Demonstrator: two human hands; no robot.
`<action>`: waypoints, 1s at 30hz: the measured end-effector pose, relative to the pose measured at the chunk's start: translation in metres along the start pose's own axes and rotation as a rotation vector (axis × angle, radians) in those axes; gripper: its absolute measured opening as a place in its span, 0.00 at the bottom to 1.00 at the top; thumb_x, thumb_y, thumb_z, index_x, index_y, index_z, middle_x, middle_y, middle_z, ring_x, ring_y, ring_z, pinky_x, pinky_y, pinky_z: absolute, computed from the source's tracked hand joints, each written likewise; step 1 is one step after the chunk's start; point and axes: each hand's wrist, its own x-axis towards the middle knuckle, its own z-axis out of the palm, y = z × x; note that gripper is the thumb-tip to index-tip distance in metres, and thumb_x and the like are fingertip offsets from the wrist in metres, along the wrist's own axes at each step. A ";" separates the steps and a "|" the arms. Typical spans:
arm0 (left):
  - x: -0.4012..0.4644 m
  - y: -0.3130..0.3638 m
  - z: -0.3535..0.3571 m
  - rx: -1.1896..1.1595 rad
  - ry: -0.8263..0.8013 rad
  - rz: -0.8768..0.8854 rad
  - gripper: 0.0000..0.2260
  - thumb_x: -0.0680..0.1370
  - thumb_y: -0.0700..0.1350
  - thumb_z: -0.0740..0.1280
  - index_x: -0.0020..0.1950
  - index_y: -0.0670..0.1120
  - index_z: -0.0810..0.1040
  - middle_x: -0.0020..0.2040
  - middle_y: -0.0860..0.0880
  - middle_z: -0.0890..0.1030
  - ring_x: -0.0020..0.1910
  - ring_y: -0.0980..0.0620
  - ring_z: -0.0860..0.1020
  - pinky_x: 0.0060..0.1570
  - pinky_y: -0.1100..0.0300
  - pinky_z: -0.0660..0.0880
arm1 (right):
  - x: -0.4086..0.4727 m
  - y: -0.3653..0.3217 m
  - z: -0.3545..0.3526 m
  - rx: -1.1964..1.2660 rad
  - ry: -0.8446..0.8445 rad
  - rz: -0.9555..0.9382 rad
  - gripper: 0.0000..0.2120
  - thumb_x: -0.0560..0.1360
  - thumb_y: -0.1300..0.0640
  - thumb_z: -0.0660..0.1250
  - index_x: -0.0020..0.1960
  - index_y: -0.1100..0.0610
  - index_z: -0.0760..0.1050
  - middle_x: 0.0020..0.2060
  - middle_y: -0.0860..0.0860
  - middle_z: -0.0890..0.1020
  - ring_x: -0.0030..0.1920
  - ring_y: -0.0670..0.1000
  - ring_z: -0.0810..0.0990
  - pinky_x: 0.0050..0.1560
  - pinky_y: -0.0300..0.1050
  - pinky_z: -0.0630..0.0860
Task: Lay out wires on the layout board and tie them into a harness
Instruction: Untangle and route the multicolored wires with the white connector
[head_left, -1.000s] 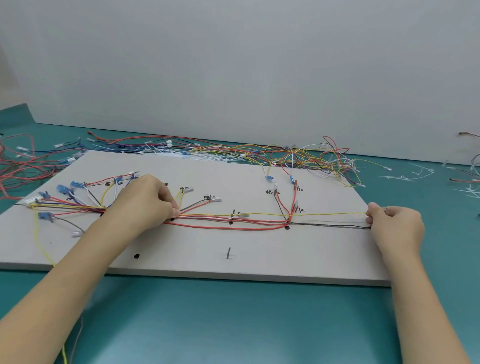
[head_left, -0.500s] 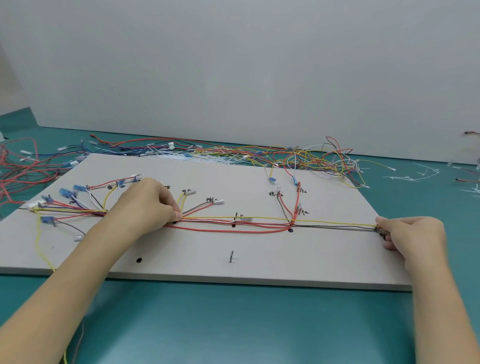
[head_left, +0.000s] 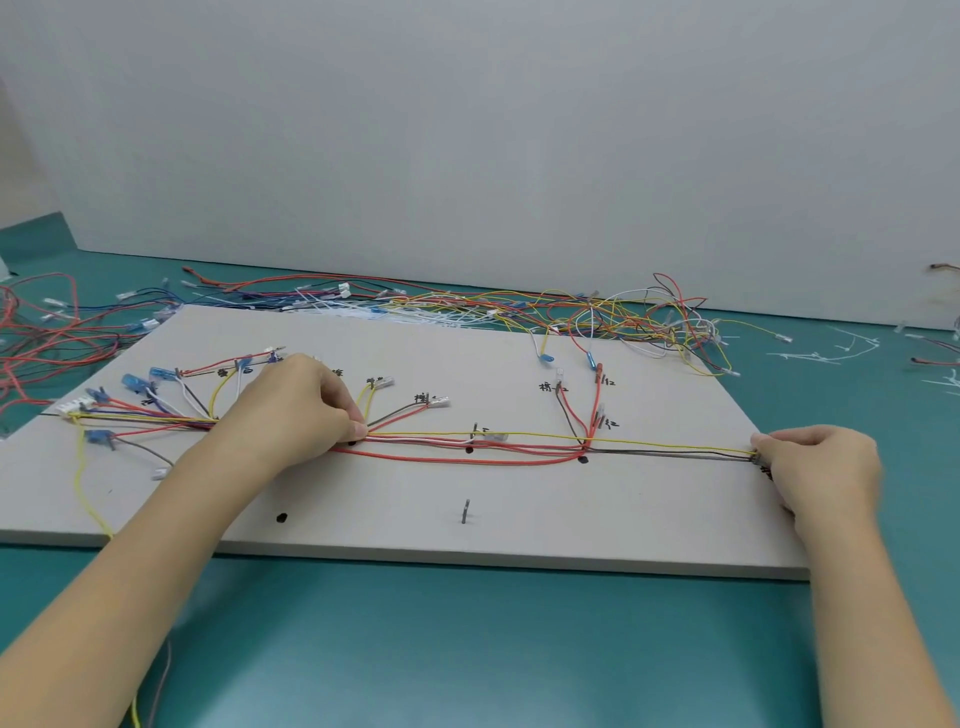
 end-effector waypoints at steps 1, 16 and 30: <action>0.000 0.000 0.000 -0.001 0.000 0.002 0.07 0.70 0.45 0.77 0.32 0.51 0.84 0.34 0.53 0.82 0.37 0.57 0.77 0.32 0.64 0.66 | -0.001 0.000 0.000 0.007 0.014 0.000 0.04 0.71 0.57 0.73 0.40 0.57 0.82 0.35 0.54 0.80 0.36 0.58 0.75 0.47 0.52 0.77; 0.007 -0.009 -0.003 -0.048 -0.067 0.031 0.06 0.68 0.46 0.78 0.32 0.51 0.85 0.33 0.51 0.83 0.38 0.52 0.80 0.36 0.61 0.72 | -0.050 -0.040 0.031 0.100 -0.010 -0.409 0.04 0.76 0.54 0.65 0.44 0.53 0.76 0.30 0.50 0.76 0.37 0.54 0.74 0.37 0.46 0.64; 0.009 -0.012 -0.003 -0.060 -0.088 0.058 0.05 0.67 0.47 0.78 0.32 0.53 0.85 0.30 0.55 0.82 0.36 0.55 0.80 0.34 0.63 0.69 | -0.079 -0.047 0.057 -0.036 -0.286 -0.785 0.08 0.73 0.58 0.69 0.35 0.54 0.78 0.35 0.48 0.76 0.42 0.53 0.74 0.43 0.41 0.63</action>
